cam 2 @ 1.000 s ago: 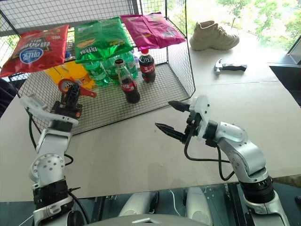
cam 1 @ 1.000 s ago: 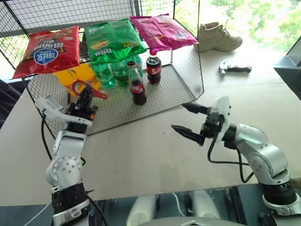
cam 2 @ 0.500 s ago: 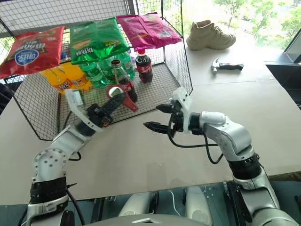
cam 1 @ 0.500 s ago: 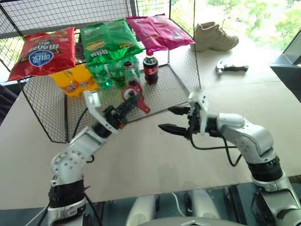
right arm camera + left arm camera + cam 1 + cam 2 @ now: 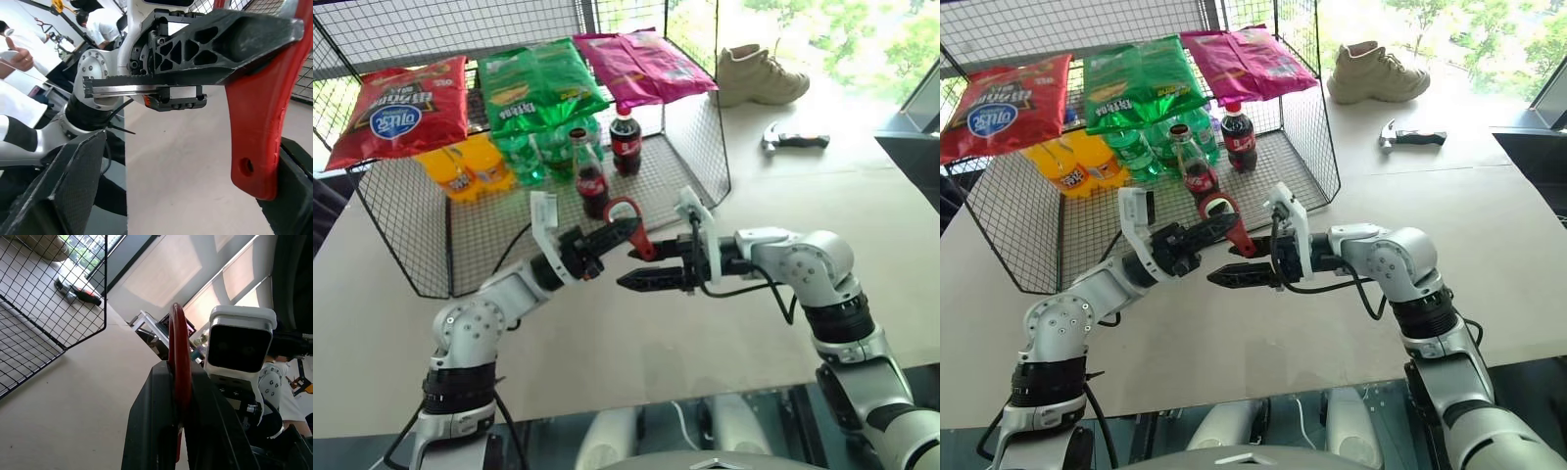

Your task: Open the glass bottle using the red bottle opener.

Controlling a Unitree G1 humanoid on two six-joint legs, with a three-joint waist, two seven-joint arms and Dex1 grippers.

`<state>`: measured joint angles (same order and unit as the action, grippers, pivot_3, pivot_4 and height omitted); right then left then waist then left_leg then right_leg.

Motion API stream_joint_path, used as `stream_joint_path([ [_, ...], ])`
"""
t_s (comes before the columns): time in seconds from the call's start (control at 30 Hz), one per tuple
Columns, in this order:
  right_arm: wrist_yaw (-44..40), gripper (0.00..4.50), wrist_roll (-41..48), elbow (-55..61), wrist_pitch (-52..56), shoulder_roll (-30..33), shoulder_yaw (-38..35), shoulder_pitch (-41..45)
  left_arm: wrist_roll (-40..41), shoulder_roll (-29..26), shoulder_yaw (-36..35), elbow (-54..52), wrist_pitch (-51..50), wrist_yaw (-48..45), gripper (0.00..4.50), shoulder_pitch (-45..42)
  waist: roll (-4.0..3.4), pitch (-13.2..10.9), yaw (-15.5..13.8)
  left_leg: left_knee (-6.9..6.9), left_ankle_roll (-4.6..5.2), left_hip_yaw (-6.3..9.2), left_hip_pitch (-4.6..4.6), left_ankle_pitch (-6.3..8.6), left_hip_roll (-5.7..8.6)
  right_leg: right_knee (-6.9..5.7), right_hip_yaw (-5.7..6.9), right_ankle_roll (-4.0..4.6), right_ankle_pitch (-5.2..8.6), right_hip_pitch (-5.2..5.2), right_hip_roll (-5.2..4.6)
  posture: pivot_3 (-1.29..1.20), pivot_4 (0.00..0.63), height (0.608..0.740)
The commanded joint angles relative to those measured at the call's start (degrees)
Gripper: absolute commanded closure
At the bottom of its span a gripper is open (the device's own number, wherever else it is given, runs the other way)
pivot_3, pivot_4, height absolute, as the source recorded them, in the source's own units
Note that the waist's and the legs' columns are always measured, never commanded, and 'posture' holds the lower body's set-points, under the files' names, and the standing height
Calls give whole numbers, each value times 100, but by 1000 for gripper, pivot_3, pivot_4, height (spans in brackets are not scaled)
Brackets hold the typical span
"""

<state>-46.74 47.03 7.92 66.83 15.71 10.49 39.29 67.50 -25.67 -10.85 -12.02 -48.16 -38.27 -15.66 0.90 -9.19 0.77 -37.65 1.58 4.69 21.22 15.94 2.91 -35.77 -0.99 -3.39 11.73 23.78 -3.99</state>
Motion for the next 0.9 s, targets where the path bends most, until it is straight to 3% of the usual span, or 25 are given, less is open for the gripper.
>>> stream_joint_path([
  [0.03,-245,1638,326,289,103,-51,-11,177,-143,4,-48,46,75,-47,4500,-75,0,0,3,0,0,-1,0,0,0,0,-1,0,0,0,0,0,150,740],
  [0.27,-282,4480,336,360,173,-15,59,138,-5,83,-74,101,-90,-91,4500,-38,0,0,4,0,0,-1,1,0,0,0,-1,0,0,2,-1,0,150,740],
  [0.53,-285,4480,577,324,421,-72,-188,80,-31,12,40,-109,-130,-346,4500,151,0,0,5,0,1,0,3,1,-1,1,-1,0,0,4,-1,0,150,740],
  [0.57,-275,4500,588,320,431,-69,-212,39,-56,26,31,-119,-85,-352,3755,161,0,0,4,0,1,0,3,1,-1,1,-1,0,0,4,-2,0,150,740],
  [0.67,-192,4500,659,252,464,-105,-345,-72,-31,49,-30,-134,-46,-375,2689,173,0,0,3,1,1,0,5,1,-1,1,-1,0,0,6,-2,0,150,740],
  [0.83,-12,4500,527,181,334,134,-630,-357,-8,129,-327,-241,138,-98,190,225,0,0,0,1,1,1,8,1,0,1,0,0,0,8,-3,0,150,740],
  [0.9,137,4500,304,134,101,327,-812,-566,21,79,-469,-572,210,-11,77,426,0,0,1,1,1,1,8,1,0,1,0,0,0,8,-4,0,150,740],
])
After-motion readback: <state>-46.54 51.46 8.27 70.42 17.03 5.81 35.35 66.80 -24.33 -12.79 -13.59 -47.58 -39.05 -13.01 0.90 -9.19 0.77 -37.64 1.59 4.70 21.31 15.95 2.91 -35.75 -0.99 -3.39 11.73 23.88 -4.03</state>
